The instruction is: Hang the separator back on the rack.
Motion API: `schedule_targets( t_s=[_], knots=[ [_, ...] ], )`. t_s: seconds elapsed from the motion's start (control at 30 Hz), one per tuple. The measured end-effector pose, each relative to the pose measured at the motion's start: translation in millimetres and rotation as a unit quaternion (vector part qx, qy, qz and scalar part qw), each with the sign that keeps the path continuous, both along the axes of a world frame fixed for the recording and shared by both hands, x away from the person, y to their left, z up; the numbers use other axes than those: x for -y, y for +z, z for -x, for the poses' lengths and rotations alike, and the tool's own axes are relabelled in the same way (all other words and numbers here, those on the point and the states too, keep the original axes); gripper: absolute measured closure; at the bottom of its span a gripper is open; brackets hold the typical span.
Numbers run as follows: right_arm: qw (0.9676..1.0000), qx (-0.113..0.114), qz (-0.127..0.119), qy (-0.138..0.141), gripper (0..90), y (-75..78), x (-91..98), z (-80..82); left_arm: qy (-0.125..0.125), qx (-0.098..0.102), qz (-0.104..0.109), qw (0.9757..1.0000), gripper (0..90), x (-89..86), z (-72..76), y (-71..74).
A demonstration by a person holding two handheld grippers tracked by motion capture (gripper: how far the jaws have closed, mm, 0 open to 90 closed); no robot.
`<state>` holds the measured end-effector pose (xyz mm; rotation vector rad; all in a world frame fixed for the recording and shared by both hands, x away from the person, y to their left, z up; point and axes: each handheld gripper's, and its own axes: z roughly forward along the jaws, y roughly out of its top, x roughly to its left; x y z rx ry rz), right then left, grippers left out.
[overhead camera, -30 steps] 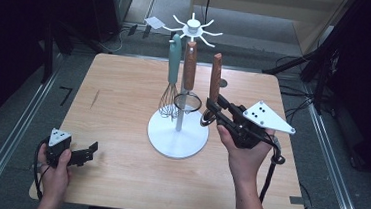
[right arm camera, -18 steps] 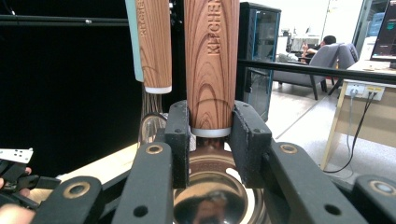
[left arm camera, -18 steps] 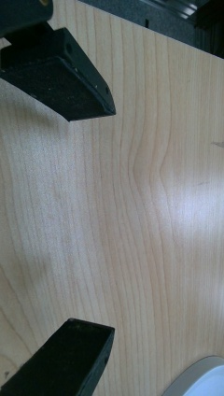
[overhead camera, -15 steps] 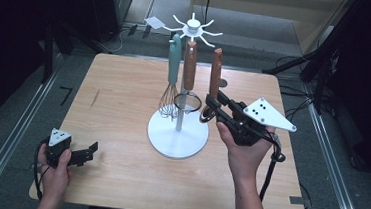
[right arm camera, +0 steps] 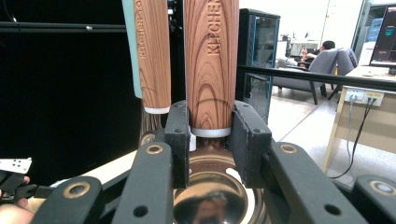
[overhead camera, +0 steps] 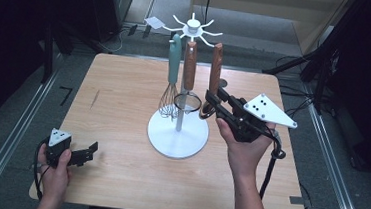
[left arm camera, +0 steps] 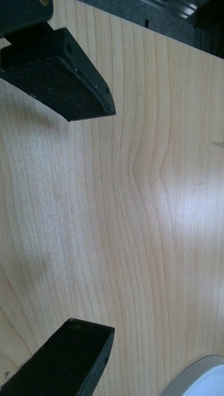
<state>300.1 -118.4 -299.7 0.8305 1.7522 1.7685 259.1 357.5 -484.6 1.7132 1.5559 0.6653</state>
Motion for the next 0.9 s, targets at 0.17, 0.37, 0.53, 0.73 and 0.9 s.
schedule_targets(
  t_s=[0.17,0.37,0.53,0.73,0.9],
  knots=[
    [1.0000,-0.003,0.001,0.001,71.3,0.1,-1.3,-1.4,0.000,0.000,0.000,1.0000,0.0,0.0,0.0,0.0],
    [1.0000,0.000,0.000,0.002,71.3,1.7,-2.4,-1.6,0.000,0.000,0.000,1.0000,0.0,0.0,0.1,0.0],
    [1.0000,0.000,0.002,0.004,71.3,2.6,-4.1,-4.0,0.000,0.000,0.000,1.0000,0.0,0.2,0.1,0.1],
    [1.0000,-0.003,0.003,0.004,71.3,2.4,-6.4,-5.9,0.001,0.000,0.000,1.0000,0.0,0.2,0.1,-0.1],
    [1.0000,-0.004,0.004,0.005,71.3,1.9,-7.4,-6.9,0.000,0.000,0.000,1.0000,0.0,0.2,0.2,0.0]
  ],
)
